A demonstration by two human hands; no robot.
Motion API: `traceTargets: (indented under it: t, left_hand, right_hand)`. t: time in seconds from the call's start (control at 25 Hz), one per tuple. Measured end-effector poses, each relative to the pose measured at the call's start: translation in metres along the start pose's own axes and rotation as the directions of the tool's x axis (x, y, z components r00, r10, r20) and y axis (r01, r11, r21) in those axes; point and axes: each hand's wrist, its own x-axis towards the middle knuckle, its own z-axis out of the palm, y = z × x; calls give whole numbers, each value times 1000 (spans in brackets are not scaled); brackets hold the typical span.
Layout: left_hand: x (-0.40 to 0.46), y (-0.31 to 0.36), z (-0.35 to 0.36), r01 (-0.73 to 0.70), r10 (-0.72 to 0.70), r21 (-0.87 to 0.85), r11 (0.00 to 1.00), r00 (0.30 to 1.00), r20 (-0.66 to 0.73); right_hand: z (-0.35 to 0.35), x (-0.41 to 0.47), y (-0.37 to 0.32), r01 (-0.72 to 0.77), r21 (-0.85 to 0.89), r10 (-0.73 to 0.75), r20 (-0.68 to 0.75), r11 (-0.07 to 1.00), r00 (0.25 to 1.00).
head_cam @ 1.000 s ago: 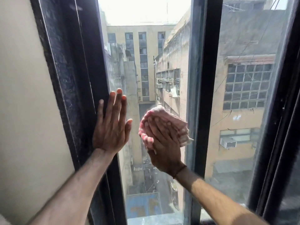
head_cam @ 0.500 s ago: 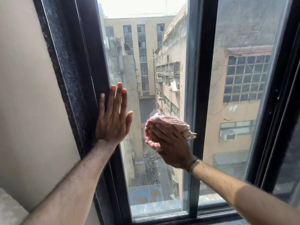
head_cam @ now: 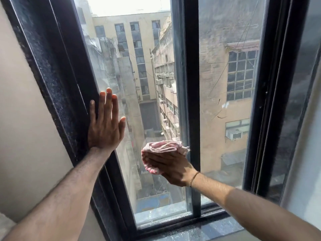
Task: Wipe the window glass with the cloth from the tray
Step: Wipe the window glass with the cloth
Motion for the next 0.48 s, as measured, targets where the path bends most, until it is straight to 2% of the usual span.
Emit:
traceTargets:
  t: [0.08, 0.12, 0.16, 0.2, 0.24, 0.28, 0.32, 0.36, 0.4, 0.48]
  left_hand:
    - [2, 1, -3, 4, -4, -5, 1000, 1000, 14]
    - [2, 0, -4, 5, -5, -2, 1000, 999, 32]
    - [2, 0, -7, 3, -2, -13, 1000, 999, 51]
    - [2, 2, -13, 1, 2, -34, 999, 998, 69]
    - [2, 5, -20, 7, -3, -46, 999, 997, 82]
    - [2, 8, -25, 24, -20, -45, 999, 996, 91]
    - [4, 17, -29, 60, -56, -42, 997, 994, 95]
    - [8, 29, -34, 108, -103, -51, 993, 990, 95]
    - [14, 42, -38, 152, -145, -82, 985, 986, 88]
    - [27, 76, -44, 170, -162, -165, 972, 985, 61]
  right_hand:
    - [-5, -11, -5, -107, 46, 103, 82, 993, 991]
    - [-11, -13, -11, -214, 123, 201, 111, 969, 973]
    - [-15, -16, -16, -375, 258, 348, 145, 890, 926]
    - [-23, -22, -20, -546, 452, 538, 160, 706, 828]
    - [-35, -27, -21, -657, 672, 724, 258, 342, 640]
    - [-50, -29, -22, -607, 792, 802, 401, -61, 443]
    - [-67, -33, -19, -459, 810, 791, 530, -365, 305]
    - [-84, -38, -15, -296, 784, 749, 615, -546, 248]
    - [-99, -42, -8, -167, 756, 719, 654, -632, 236]
    - [-123, -52, 7, -4, 762, 741, 630, -647, 233]
